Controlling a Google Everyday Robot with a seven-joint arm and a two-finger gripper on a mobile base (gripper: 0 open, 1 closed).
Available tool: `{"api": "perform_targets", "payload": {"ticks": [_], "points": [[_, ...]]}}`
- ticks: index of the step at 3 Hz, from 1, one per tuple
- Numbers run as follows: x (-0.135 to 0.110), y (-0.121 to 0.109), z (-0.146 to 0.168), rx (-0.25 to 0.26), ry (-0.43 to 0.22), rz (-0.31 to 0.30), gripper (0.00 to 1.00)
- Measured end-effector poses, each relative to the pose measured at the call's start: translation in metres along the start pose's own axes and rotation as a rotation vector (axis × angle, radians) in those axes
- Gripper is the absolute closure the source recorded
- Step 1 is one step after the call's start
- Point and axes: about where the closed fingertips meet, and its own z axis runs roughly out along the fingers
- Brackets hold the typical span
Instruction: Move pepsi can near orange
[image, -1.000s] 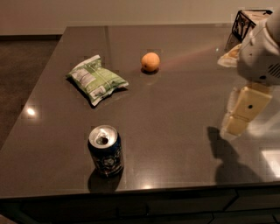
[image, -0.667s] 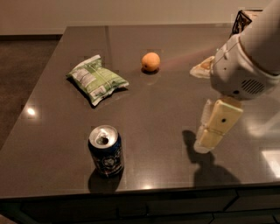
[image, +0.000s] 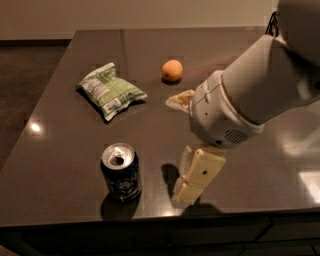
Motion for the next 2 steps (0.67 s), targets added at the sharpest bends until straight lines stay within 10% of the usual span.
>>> {"api": "perform_targets", "payload": {"ticks": [2], "points": [[-0.038,0.019,0.044,-0.045,-0.048,-0.08,0.0]]}}
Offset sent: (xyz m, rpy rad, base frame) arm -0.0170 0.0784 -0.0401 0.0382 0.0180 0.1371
